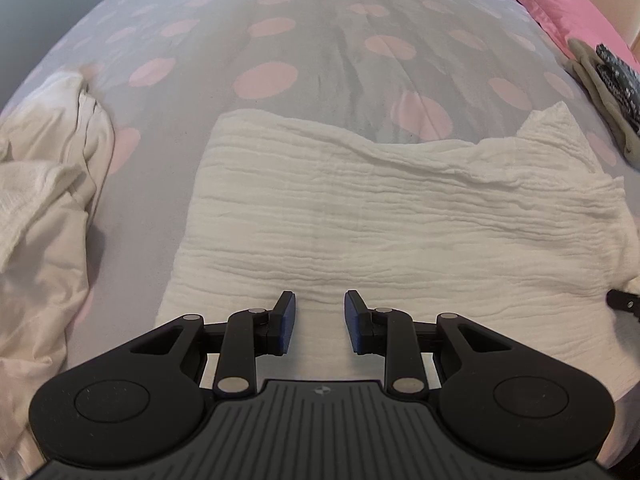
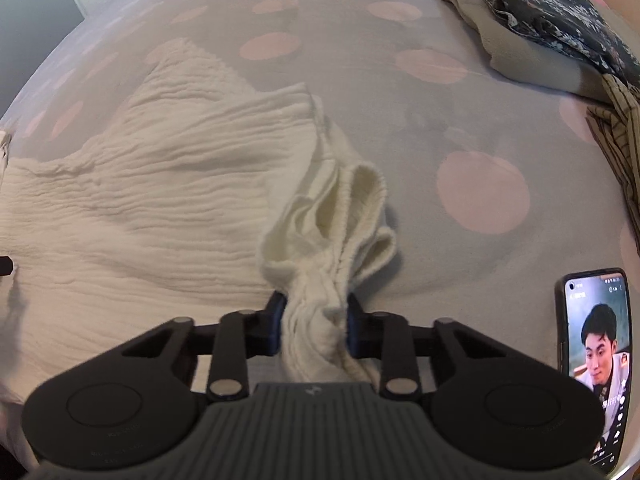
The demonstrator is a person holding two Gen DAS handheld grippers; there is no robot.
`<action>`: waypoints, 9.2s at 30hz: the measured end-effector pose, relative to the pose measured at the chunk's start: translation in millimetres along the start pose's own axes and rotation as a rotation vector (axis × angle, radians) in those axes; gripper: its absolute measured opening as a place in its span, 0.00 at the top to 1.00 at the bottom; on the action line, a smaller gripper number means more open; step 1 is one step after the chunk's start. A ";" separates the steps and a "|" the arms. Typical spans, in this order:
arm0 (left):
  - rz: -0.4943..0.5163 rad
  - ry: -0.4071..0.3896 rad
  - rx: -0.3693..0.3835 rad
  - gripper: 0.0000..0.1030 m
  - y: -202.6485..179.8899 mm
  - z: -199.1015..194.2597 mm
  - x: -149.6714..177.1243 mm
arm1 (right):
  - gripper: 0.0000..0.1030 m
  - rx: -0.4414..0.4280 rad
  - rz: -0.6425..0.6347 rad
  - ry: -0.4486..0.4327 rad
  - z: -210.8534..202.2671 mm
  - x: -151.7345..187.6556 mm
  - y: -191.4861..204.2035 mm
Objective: Fold clothes
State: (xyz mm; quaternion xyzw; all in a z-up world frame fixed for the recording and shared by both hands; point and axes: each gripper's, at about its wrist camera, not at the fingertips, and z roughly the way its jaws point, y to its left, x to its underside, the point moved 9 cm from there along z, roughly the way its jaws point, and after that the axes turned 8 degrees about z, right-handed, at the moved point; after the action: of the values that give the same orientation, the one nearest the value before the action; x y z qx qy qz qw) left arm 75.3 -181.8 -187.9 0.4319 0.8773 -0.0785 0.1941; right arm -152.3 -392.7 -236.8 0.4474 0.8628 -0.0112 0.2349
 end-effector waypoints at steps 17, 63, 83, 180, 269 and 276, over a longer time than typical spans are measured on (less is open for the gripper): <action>-0.007 -0.007 -0.018 0.76 17.4 -21.5 1.3 | 0.78 -0.025 0.050 -0.078 -53.6 -13.2 41.9; -0.303 -0.047 -0.017 0.76 133.5 -58.2 6.5 | 0.54 -0.459 -0.066 0.074 -30.0 35.8 324.5; -0.093 -0.088 0.128 0.76 61.2 -66.9 3.5 | 0.66 -0.279 -0.261 -0.120 -68.7 59.1 221.0; -0.093 -0.166 -0.024 0.66 83.0 -38.8 -54.4 | 1.00 -0.621 -0.296 -0.200 -54.0 -61.1 268.9; -0.091 -0.039 0.122 0.35 101.5 31.6 4.7 | 0.25 -0.366 -0.105 0.004 20.1 -13.4 178.7; -0.050 -0.072 0.137 0.38 96.3 33.9 -2.1 | 0.28 -0.374 -0.062 0.019 41.9 -18.1 183.9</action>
State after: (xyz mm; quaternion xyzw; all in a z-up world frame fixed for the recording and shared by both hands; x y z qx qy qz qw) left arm 161.6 -134.4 -215.2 0.4189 0.8729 -0.1586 0.1935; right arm 16.0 -305.9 -231.4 0.3691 0.8654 0.1463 0.3056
